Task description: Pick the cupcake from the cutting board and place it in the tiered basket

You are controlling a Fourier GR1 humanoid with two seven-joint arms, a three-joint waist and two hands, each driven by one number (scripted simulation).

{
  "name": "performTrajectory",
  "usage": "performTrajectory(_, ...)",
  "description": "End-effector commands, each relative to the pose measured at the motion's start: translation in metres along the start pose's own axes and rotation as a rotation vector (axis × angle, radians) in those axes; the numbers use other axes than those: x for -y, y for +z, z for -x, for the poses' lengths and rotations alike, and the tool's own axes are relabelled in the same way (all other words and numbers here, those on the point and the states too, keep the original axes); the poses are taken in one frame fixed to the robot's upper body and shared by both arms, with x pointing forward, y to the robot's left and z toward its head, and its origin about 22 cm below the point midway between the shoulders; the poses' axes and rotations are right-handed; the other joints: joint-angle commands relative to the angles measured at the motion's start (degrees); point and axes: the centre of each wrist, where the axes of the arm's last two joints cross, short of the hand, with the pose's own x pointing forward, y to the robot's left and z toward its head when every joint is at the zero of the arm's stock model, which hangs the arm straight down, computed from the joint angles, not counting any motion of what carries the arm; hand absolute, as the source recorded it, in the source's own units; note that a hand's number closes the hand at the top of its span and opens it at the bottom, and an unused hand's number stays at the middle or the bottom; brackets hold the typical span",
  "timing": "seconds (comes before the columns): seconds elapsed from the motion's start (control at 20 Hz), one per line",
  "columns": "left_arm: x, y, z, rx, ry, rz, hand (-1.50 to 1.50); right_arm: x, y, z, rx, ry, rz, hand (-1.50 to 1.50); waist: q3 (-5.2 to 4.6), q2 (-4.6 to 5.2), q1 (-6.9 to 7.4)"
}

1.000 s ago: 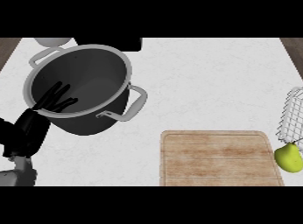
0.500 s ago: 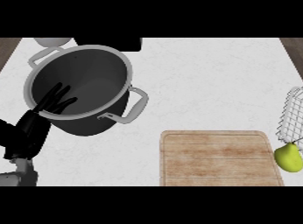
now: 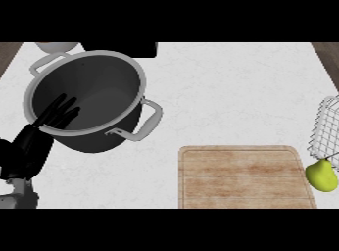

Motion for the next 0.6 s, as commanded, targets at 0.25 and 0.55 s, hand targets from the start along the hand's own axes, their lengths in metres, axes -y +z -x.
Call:
performTrajectory(0.25,-0.009,0.003,0.007,-0.045,-0.013,-0.018,0.00,0.111,-0.001,-0.019,-0.023,-0.178,0.252,-1.50,-0.09,0.26,-0.15)
performTrajectory(0.55,0.001,0.011,0.021,-0.071,-0.025,-0.005,0.00,0.188,0.021,-0.018,-0.038,-0.171,0.348,-1.50,0.02,0.51,0.46)
